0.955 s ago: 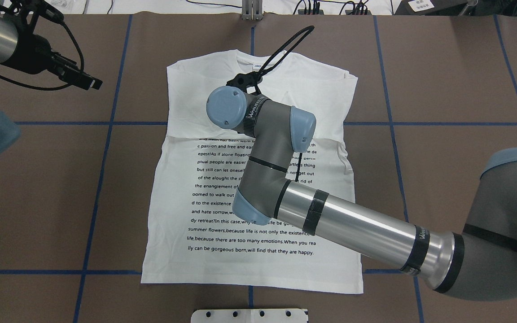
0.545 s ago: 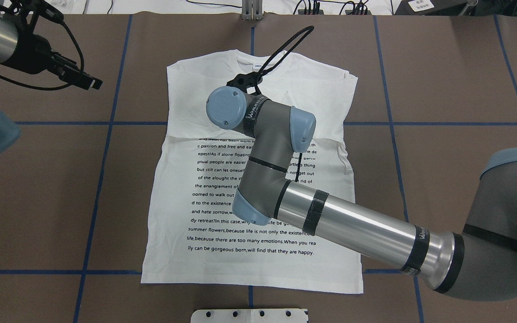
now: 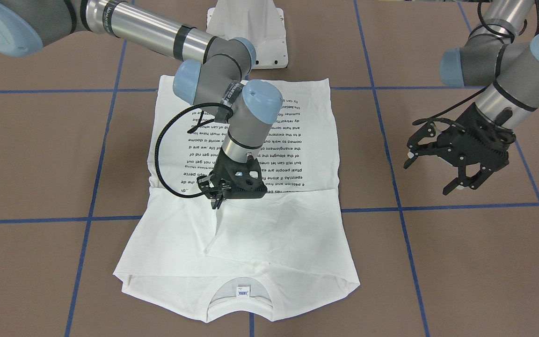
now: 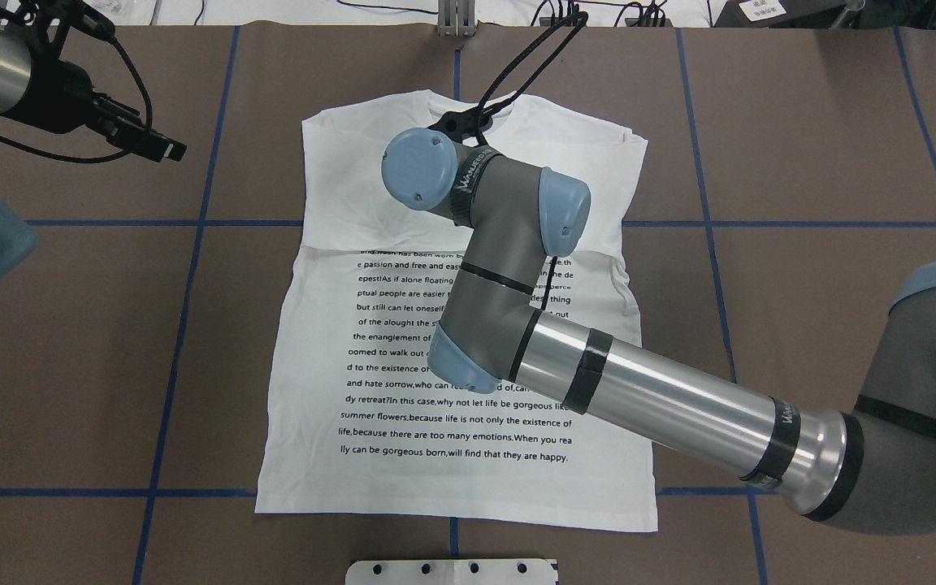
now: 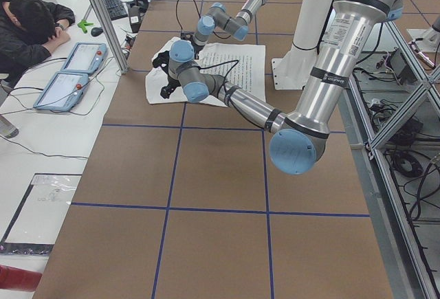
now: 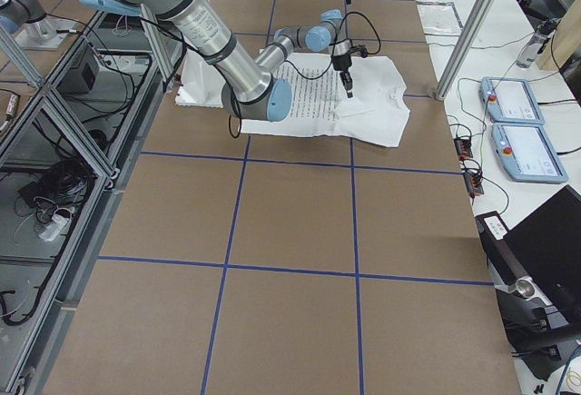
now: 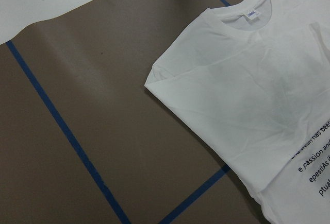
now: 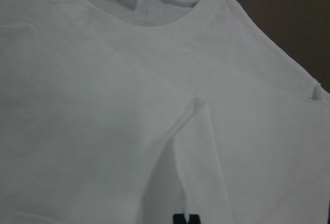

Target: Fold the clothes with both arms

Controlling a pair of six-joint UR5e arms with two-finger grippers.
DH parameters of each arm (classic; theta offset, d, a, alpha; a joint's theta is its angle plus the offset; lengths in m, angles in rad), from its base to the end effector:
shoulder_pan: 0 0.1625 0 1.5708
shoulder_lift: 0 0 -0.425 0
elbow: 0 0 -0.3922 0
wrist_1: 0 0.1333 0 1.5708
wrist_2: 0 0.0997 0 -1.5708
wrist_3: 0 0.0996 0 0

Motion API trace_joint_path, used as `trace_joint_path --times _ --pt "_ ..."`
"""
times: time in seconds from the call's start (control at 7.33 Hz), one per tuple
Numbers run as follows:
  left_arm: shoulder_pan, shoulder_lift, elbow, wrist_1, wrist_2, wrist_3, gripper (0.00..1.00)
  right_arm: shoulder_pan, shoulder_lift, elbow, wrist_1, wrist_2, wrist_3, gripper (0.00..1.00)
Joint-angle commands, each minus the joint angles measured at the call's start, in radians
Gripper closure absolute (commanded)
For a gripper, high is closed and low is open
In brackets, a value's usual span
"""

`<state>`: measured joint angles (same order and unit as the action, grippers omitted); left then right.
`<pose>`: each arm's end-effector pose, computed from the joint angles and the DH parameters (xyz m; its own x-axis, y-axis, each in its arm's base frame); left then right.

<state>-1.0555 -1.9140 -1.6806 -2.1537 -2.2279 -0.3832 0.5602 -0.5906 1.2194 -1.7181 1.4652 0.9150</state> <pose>0.2397 -0.5703 0.3455 0.4927 0.6201 -0.6104 -0.0722 0.7282 0.6815 -0.6051 -0.5493 0.2101 0.9425 -0.1246 0.3101 0.0063 0.9343 0.3564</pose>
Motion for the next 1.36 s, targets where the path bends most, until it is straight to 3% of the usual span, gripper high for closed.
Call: trace_joint_path --times 0.0,0.55,0.68,0.82,1.09,1.23 --pt "0.000 0.001 -0.004 0.000 0.001 -0.002 0.00 0.058 -0.108 0.096 -0.014 -0.002 -0.095 1.00" --pt "0.000 0.001 -0.024 0.002 0.004 -0.026 0.00 0.122 -0.228 0.149 -0.003 -0.003 -0.222 1.00" --pt "0.000 0.001 -0.022 0.002 0.004 -0.026 0.00 0.119 -0.227 0.147 -0.003 -0.002 -0.217 0.42" --pt "0.002 0.015 -0.024 0.002 0.004 -0.023 0.00 0.112 -0.224 0.147 0.024 -0.003 -0.202 0.00" --pt "0.002 0.015 -0.024 0.002 0.004 -0.025 0.00 0.118 -0.216 0.150 0.118 0.032 -0.202 0.00" --pt "0.003 0.015 -0.033 0.005 0.007 -0.057 0.00 0.133 -0.233 0.211 0.168 0.143 -0.179 0.00"
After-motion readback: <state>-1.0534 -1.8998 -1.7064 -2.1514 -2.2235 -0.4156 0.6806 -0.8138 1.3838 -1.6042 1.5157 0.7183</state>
